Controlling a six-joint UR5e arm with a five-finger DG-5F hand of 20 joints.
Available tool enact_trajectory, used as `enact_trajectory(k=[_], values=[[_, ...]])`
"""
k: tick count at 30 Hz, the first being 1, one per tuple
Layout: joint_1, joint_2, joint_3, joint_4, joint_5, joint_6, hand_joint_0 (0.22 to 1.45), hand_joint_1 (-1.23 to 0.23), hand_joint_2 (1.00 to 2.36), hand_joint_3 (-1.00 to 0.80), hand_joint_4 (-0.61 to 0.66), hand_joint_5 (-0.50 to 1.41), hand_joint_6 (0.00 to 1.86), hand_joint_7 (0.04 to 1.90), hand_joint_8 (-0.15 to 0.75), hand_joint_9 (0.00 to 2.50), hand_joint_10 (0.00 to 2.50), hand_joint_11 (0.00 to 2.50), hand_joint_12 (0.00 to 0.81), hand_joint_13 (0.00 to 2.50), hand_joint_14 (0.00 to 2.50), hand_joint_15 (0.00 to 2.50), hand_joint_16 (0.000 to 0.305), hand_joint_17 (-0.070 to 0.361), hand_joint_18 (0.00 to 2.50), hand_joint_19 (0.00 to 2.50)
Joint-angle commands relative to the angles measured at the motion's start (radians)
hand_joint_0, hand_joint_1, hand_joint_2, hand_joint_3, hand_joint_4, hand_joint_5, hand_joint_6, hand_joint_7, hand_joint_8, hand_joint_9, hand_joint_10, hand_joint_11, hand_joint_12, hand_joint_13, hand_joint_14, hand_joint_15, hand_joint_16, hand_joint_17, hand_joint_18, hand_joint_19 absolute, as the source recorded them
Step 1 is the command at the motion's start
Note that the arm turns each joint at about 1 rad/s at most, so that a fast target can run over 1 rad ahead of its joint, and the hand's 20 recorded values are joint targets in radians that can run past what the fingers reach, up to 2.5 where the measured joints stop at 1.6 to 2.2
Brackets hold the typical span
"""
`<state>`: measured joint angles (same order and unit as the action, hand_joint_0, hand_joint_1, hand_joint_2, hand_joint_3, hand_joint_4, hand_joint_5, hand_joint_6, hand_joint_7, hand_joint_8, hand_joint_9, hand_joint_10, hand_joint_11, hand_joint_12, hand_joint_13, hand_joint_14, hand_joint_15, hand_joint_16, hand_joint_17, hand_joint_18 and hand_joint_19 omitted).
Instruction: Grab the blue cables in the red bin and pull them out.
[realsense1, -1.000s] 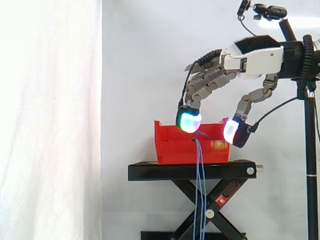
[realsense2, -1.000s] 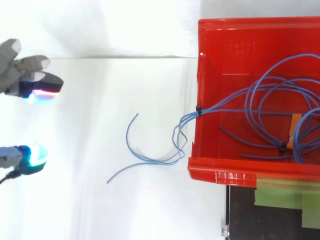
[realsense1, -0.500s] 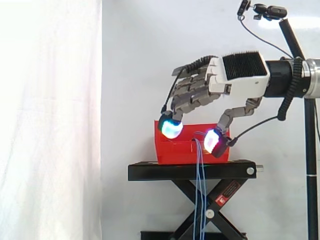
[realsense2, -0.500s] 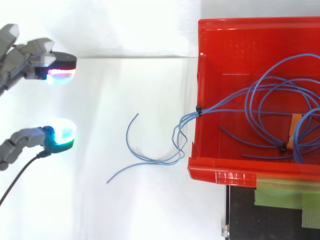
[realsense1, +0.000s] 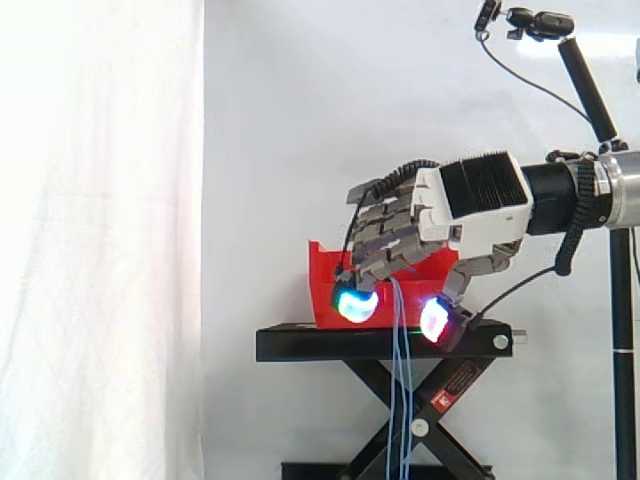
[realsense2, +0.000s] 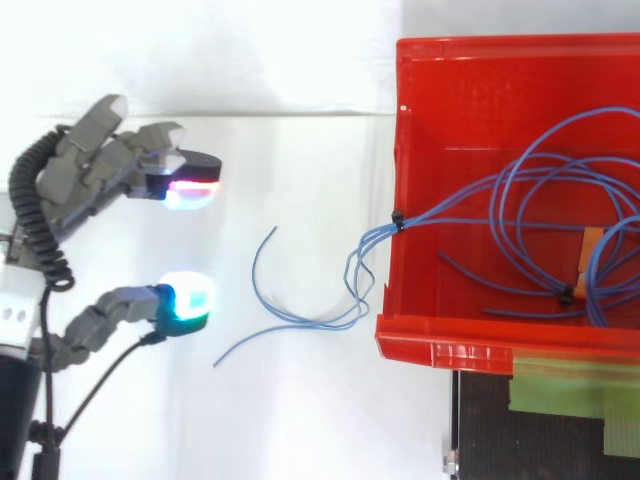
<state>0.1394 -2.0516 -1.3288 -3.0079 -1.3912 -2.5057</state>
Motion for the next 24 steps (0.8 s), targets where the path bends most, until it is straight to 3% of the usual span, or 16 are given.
enact_trajectory(k=[1,7,14,16,18,24], values=[[-0.023,-0.016,-0.001,-0.002,-0.005,-0.046,0.75,-0.99,1.0,-1.0,0.1,0.58,0.05,0.73,0.27,0.58,0.02,0.84,0.376,0.53,0.02,0.45,0.047,0.105,0.25,0.32],[-0.04,-0.038,-0.001,0.006,-0.026,-0.092,0.75,-0.99,1.0,-1.0,0.09,0.54,0.15,0.7,0.268,0.57,0.02,0.83,0.378,0.52,0.02,0.44,0.047,0.106,0.25,0.32],[-0.052,-0.039,-0.003,0.004,-0.026,-0.137,0.75,-0.99,1.0,-1.0,0.09,0.53,0.19,0.69,0.267,0.57,0.02,0.83,0.378,0.51,0.02,0.43,0.047,0.106,0.25,0.34],[-0.055,-0.056,-0.003,0.006,-0.028,-0.147,0.75,-0.99,1.0,-1.0,0.09,0.53,0.19,0.68,0.268,0.57,0.02,0.84,0.377,0.51,0.02,0.43,0.047,0.106,0.25,0.34],[-0.061,-0.076,-0.001,0.021,-0.028,-0.147,0.75,-0.99,1.0,-1.0,0.1,0.53,0.19,0.68,0.266,0.57,0.02,0.84,0.378,0.51,0.02,0.43,0.047,0.107,0.25,0.34],[-0.069,-0.078,0.0,0.055,-0.028,-0.117,0.75,-0.98,1.0,-1.0,0.1,0.53,0.19,0.68,0.266,0.57,0.02,0.84,0.377,0.51,0.02,0.43,0.047,0.106,0.26,0.35]])
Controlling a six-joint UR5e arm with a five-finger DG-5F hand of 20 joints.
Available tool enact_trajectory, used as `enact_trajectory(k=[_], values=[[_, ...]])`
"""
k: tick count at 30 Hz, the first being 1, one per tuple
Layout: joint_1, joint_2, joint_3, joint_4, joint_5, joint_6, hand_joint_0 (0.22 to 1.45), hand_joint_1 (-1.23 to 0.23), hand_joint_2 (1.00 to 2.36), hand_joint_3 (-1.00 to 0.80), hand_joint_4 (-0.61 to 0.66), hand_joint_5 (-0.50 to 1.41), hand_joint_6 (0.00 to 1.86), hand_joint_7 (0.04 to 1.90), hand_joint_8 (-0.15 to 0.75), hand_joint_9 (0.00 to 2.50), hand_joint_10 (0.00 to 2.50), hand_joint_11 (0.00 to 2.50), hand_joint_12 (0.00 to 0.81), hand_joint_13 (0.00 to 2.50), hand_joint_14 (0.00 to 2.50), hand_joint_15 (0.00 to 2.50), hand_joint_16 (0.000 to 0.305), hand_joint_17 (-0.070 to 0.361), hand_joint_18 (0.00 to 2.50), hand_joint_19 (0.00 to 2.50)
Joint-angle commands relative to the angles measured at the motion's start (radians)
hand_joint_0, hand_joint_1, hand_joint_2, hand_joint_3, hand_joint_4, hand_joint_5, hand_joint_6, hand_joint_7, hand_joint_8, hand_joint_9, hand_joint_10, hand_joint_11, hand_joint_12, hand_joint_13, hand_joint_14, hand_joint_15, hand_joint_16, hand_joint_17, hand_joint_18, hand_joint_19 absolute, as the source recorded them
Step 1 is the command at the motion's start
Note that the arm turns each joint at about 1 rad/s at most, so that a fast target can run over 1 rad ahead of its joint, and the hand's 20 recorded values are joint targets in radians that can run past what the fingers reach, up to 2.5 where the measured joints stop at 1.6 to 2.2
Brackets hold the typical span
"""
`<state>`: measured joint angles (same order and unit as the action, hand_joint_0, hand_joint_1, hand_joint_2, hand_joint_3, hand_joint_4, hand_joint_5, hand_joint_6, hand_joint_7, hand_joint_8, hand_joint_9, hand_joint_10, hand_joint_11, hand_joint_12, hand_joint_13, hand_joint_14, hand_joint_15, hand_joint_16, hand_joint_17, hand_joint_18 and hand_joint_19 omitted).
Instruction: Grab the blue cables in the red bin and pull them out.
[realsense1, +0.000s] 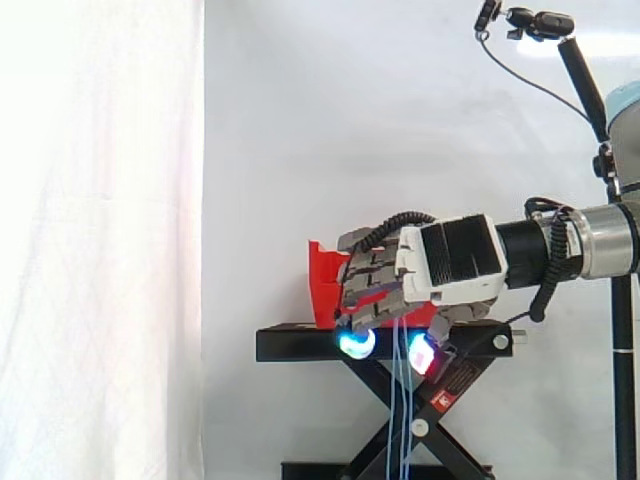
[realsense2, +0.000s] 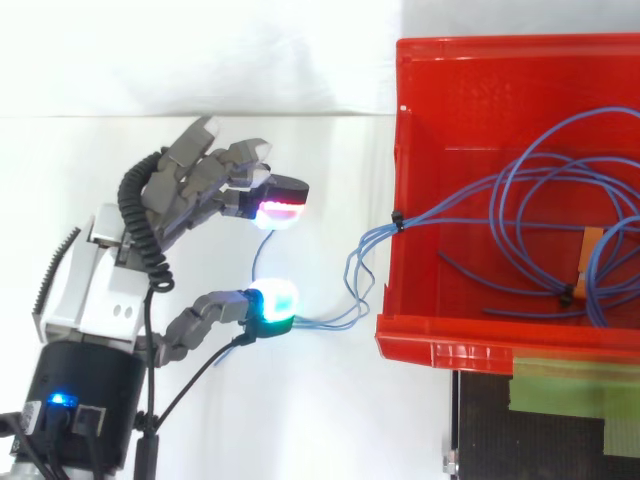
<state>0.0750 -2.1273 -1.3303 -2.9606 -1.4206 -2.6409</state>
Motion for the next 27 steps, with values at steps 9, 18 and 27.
enact_trajectory(k=[9,18,27], values=[[-0.024,-0.003,0.083,-0.258,-0.035,0.166,0.75,-0.98,1.0,-1.0,0.1,0.54,0.19,0.68,0.267,0.57,0.02,0.84,0.377,0.51,0.02,0.43,0.047,0.106,0.27,0.36],[-0.06,-0.003,0.092,-0.272,-0.116,0.181,0.75,-0.97,1.0,-1.0,0.1,0.54,0.19,0.68,0.27,0.58,0.02,0.84,0.377,0.51,0.02,0.43,0.047,0.105,0.28,0.36],[-0.072,-0.003,0.131,-0.247,-0.118,0.097,0.75,-0.97,1.0,-1.0,0.1,0.54,0.18,0.68,0.269,0.58,0.02,0.83,0.378,0.51,0.02,0.43,0.047,0.106,0.28,0.36]])
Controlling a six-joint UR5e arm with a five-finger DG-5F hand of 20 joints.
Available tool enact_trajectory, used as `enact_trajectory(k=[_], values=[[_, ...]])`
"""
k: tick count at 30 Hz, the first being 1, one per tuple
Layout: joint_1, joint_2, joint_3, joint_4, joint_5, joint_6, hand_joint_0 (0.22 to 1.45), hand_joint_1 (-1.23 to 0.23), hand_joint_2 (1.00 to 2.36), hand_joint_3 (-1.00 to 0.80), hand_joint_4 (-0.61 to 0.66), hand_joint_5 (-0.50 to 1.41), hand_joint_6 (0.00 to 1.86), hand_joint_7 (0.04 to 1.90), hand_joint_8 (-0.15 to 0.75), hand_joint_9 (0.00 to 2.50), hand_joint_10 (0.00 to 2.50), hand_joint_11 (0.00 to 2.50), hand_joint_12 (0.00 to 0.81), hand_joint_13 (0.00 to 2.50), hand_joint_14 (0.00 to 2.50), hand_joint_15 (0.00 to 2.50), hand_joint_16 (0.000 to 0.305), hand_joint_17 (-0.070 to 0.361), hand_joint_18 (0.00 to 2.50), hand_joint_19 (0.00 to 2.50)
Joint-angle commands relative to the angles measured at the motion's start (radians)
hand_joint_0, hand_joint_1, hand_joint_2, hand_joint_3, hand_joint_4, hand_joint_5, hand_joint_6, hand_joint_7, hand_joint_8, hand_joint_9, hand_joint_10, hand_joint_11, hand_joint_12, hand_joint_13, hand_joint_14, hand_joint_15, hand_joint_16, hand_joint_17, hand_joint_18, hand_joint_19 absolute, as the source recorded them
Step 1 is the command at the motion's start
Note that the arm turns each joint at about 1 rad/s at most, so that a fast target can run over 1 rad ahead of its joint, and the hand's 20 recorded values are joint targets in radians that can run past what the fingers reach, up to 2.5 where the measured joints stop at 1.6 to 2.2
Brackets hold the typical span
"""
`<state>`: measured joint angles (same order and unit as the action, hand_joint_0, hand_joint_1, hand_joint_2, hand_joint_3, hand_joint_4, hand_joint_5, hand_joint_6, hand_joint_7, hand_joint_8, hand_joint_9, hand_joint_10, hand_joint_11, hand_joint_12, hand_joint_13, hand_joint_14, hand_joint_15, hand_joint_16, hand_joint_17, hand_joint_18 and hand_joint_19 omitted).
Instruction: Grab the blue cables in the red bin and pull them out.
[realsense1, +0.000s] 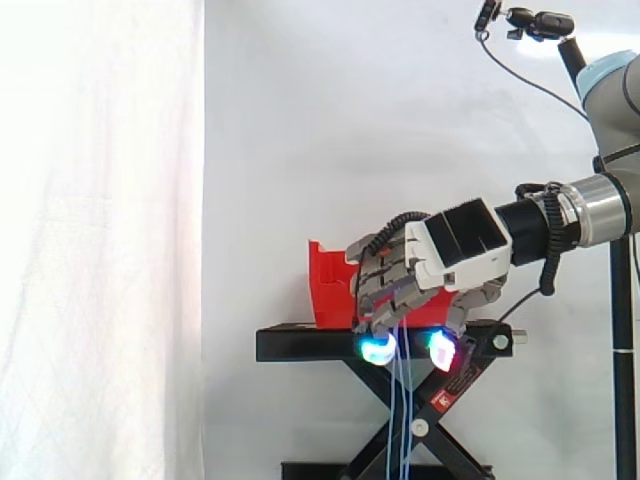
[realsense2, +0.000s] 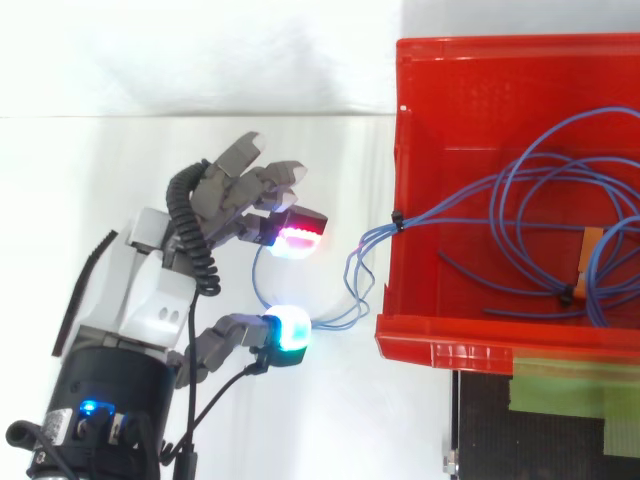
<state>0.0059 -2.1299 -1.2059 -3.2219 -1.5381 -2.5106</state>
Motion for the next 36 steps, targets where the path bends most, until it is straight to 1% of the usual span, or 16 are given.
enact_trajectory(k=[1,3,4,7,12,23,26,29,31,33,36], values=[[-0.003,0.001,0.006,0.024,-0.001,-0.043,0.75,-0.97,1.0,-1.0,0.11,0.54,0.19,0.68,0.272,0.58,0.02,0.84,0.377,0.51,0.02,0.43,0.047,0.106,0.28,0.36],[-0.003,-0.001,0.006,0.04,-0.001,-0.056,0.75,-0.97,1.0,-1.0,0.11,0.54,0.18,0.68,0.27,0.58,0.02,0.83,0.377,0.51,0.02,0.43,0.047,0.106,0.28,0.37],[-0.003,-0.001,0.006,0.063,-0.001,-0.07,0.75,-0.97,1.0,-1.0,0.11,0.54,0.18,0.68,0.27,0.58,0.02,0.84,0.376,0.51,0.02,0.44,0.047,0.106,0.28,0.37],[-0.006,-0.001,0.006,0.079,-0.001,-0.078,0.75,-0.97,1.0,-1.0,0.1,0.54,0.18,0.69,0.272,0.58,0.02,0.84,0.377,0.51,0.02,0.43,0.047,0.106,0.28,0.37],[-0.009,0.001,0.005,0.08,-0.001,-0.079,0.75,-0.97,1.0,-1.0,0.11,0.54,0.18,0.69,0.269,0.58,0.02,0.83,0.378,0.51,0.02,0.43,0.047,0.106,0.28,0.37],[-0.026,-0.001,0.005,0.083,-0.008,-0.086,0.76,-0.97,1.0,-1.0,0.1,0.55,0.17,0.69,0.27,0.58,0.02,0.84,0.378,0.51,0.02,0.43,0.047,0.106,0.28,0.37],[-0.035,-0.001,0.003,0.086,-0.01,-0.086,0.76,-0.97,1.0,-1.0,0.1,0.55,0.18,0.69,0.269,0.59,0.02,0.83,0.377,0.51,0.02,0.43,0.047,0.106,0.28,0.37],[-0.04,-0.001,0.005,0.088,-0.014,-0.087,0.76,-0.97,1.0,-1.0,0.11,0.55,0.18,0.69,0.268,0.59,0.02,0.84,0.377,0.51,0.02,0.43,0.047,0.106,0.29,0.37],[-0.04,-0.001,0.005,0.089,-0.016,-0.089,0.76,-0.97,1.0,-1.0,0.11,0.55,0.19,0.69,0.269,0.59,0.02,0.84,0.376,0.51,0.02,0.44,0.047,0.106,0.29,0.37],[-0.041,-0.001,0.005,0.091,-0.014,-0.109,0.76,-0.97,1.0,-1.0,0.11,0.56,0.19,0.69,0.27,0.59,0.02,0.84,0.376,0.52,0.02,0.43,0.047,0.106,0.29,0.37],[-0.044,-0.001,0.005,0.089,-0.016,-0.116,0.76,-0.97,1.0,-1.0,0.1,0.56,0.19,0.68,0.27,0.59,0.02,0.84,0.377,0.51,0.02,0.43,0.047,0.106,0.28,0.37]])
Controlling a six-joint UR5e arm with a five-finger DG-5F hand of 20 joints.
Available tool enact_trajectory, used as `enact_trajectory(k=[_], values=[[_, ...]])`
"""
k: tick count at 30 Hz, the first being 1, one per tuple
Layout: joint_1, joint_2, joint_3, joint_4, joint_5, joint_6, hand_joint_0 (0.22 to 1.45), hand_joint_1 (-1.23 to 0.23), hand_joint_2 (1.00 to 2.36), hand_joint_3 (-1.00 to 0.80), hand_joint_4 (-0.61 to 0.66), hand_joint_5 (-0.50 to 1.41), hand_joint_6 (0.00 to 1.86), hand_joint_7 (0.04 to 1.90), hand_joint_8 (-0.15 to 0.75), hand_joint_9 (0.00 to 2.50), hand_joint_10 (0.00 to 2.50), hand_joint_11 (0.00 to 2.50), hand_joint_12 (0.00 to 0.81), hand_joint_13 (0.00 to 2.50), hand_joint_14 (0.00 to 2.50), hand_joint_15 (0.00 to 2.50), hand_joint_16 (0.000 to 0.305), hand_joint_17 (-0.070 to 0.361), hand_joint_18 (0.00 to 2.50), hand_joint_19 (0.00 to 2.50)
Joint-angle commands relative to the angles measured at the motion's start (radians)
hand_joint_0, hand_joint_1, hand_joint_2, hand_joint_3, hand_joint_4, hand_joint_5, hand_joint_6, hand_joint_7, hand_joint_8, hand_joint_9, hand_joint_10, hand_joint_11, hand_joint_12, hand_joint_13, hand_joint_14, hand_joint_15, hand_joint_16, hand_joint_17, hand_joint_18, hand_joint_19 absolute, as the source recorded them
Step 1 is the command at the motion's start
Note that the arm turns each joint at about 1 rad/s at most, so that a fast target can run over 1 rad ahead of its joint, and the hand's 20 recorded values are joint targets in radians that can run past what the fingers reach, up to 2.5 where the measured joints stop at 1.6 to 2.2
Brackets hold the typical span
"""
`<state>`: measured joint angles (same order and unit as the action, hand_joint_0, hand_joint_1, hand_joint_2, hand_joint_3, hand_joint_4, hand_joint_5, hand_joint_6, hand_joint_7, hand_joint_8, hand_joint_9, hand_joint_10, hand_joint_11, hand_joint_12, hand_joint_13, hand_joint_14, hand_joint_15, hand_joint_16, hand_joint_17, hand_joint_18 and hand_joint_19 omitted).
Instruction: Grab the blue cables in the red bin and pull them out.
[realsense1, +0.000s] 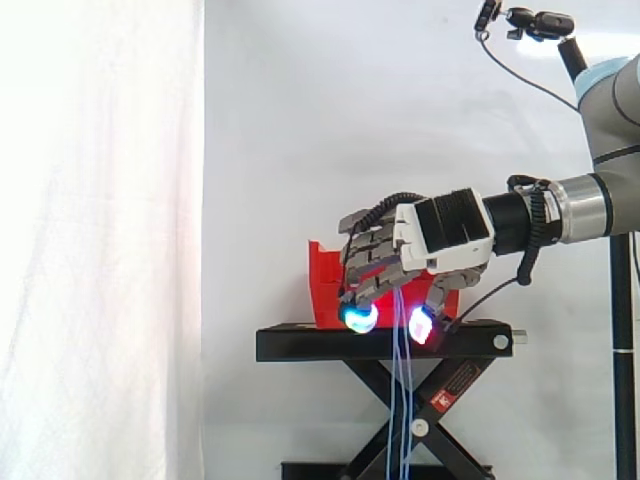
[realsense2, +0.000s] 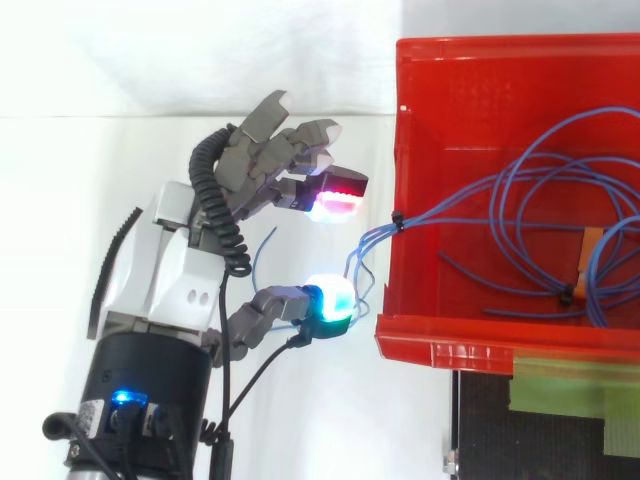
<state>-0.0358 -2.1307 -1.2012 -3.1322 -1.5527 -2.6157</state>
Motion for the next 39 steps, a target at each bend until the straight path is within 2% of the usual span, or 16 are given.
enact_trajectory(k=[1,19,24,28,39], values=[[-0.004,0.0,-0.001,-0.003,-0.001,-0.011,0.76,-0.97,1.0,-1.0,0.1,0.56,0.2,0.69,0.268,0.59,0.02,0.84,0.377,0.52,0.02,0.43,0.047,0.106,0.28,0.37],[-0.015,0.0,-0.015,0.031,0.005,-0.011,0.76,-0.97,1.0,-1.0,0.1,0.56,0.3,0.66,0.271,0.59,0.02,0.84,0.376,0.51,0.02,0.43,0.047,0.106,0.29,0.37],[-0.018,0.0,-0.015,0.07,0.009,-0.011,0.76,-0.97,1.0,-1.0,0.11,0.55,0.31,0.66,0.269,0.6,0.02,0.83,0.374,0.52,0.02,0.43,0.047,0.106,0.29,0.38],[-0.018,-0.002,-0.028,0.075,0.009,-0.011,0.77,-0.97,1.0,-1.0,0.1,0.55,0.32,0.65,0.268,0.59,0.02,0.84,0.373,0.52,0.02,0.43,0.047,0.106,0.29,0.38],[-0.015,-0.002,-0.028,0.066,0.006,-0.016,0.77,-0.96,1.0,-1.0,0.1,0.55,0.33,0.65,0.269,0.59,0.02,0.84,0.372,0.52,0.02,0.44,0.047,0.105,0.3,0.39]])
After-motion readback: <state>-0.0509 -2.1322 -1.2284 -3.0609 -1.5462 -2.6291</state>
